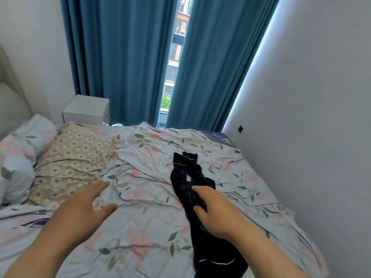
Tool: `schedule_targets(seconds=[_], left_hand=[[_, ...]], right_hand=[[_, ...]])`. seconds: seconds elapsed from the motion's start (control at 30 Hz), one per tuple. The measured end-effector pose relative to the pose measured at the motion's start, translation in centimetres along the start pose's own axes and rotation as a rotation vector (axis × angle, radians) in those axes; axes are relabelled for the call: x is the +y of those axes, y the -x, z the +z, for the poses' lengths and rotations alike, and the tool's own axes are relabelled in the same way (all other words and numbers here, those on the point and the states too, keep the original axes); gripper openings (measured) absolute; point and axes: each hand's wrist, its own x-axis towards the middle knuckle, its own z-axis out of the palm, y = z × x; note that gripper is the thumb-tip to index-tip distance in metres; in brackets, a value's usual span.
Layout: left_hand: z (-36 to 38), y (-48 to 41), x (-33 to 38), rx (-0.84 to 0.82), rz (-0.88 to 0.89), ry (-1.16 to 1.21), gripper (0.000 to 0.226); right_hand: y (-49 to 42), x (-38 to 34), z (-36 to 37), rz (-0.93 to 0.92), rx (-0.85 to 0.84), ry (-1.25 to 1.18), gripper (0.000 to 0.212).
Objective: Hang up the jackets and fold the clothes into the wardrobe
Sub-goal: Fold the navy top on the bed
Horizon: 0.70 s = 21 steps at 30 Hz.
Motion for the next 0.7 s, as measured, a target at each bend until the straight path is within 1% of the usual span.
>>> schedule_targets(seconds=[0.2, 0.37, 0.57, 0.7], left_hand=[[4.1, -1.9, 5.1, -0.063, 0.101, -0.027, 0.067], [10.3, -3.4, 10.2, -0.171, 0.163, -0.01, 0.065], [19.8, -5.7, 16.9, -0.262, 0.152, -0.023, 0.064], [26.7, -6.7, 20.2, -0.336, 0.09, -0.058, 0.063]], right_hand=[[3.9, 6.6, -1.2, 0.178, 0.035, -0.057, 0.058], [6.1, 13.5, -1.6, 0.28, 0.065, -0.101, 0.056], [5.8, 24.3, -2.1, 0.293, 0.048, -0.201, 0.051], [4.9, 32.5, -0.8, 0.299, -0.017, -0.26, 0.049]])
